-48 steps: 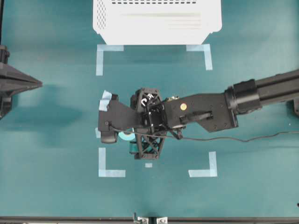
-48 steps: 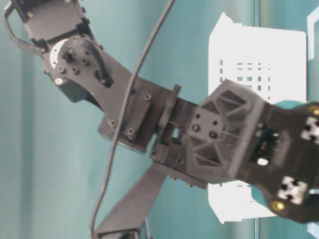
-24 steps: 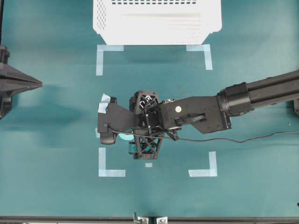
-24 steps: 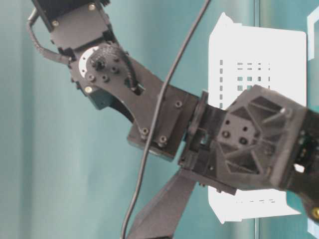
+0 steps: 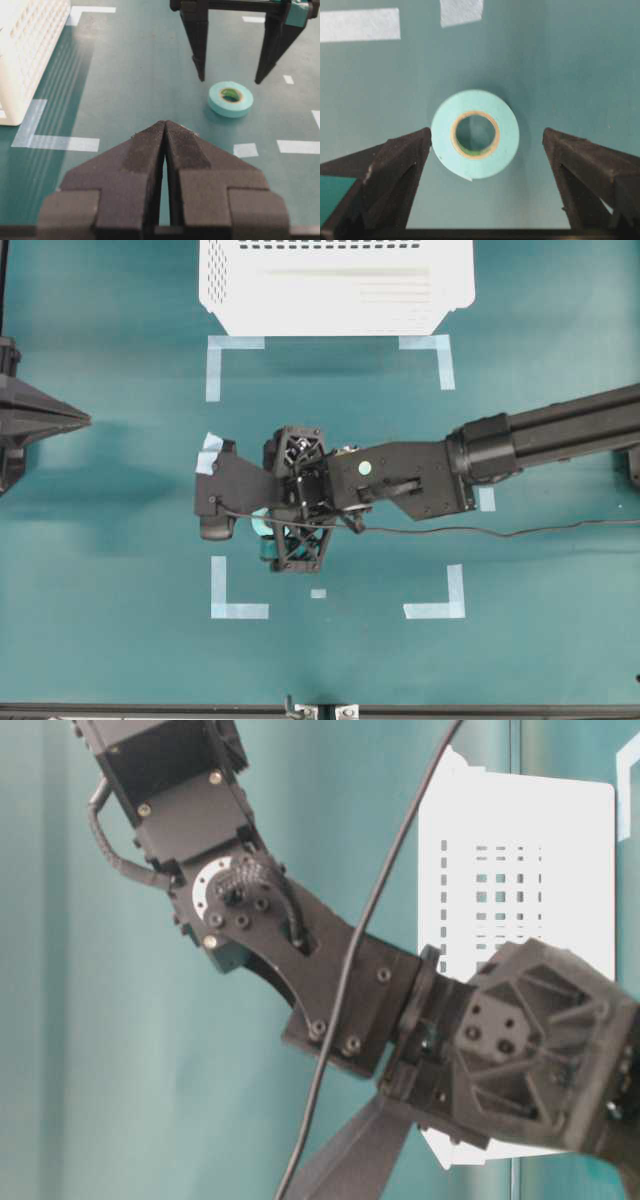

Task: Put the tape into the white basket.
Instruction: 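Lower the right gripper around the tape roll and close on it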

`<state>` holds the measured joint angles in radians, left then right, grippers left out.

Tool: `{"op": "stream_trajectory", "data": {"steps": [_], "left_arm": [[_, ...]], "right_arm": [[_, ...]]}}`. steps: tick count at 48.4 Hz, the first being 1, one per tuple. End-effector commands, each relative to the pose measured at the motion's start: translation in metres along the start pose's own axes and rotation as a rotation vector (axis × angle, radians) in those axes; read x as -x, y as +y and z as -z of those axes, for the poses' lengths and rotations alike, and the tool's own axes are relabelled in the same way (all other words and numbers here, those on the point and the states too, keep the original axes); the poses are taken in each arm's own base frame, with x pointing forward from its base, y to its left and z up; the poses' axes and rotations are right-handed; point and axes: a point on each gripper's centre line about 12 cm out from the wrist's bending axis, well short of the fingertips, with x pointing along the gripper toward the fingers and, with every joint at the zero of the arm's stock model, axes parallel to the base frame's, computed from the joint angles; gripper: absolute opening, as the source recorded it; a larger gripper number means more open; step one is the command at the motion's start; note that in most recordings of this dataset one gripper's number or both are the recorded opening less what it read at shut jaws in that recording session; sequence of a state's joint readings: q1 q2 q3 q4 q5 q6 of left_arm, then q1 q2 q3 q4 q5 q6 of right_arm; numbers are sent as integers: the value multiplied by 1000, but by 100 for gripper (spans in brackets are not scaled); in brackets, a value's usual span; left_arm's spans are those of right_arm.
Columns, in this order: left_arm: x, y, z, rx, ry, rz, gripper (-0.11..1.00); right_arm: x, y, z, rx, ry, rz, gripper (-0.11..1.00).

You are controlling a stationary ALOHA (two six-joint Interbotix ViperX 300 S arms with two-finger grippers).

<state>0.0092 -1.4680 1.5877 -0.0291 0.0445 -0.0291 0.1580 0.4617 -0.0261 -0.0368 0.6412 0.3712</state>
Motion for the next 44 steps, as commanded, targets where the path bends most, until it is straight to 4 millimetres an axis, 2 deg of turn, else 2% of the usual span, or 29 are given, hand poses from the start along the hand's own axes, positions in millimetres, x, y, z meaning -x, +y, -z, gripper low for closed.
{"op": "stream_trajectory", "data": {"steps": [1,14,44], "left_arm": [[-1,0,-4,-1,-5,-1,-11],[0,0,-5,-1,-8,-1,-11],[-1,0,-5,-1,-5,-1,-11]], "right_arm": [[13,5,-15,-2,-50,-20,100],[5,13,-8,12,-25,-22,100],[-13,4,2,6,3,-3,100]]}}
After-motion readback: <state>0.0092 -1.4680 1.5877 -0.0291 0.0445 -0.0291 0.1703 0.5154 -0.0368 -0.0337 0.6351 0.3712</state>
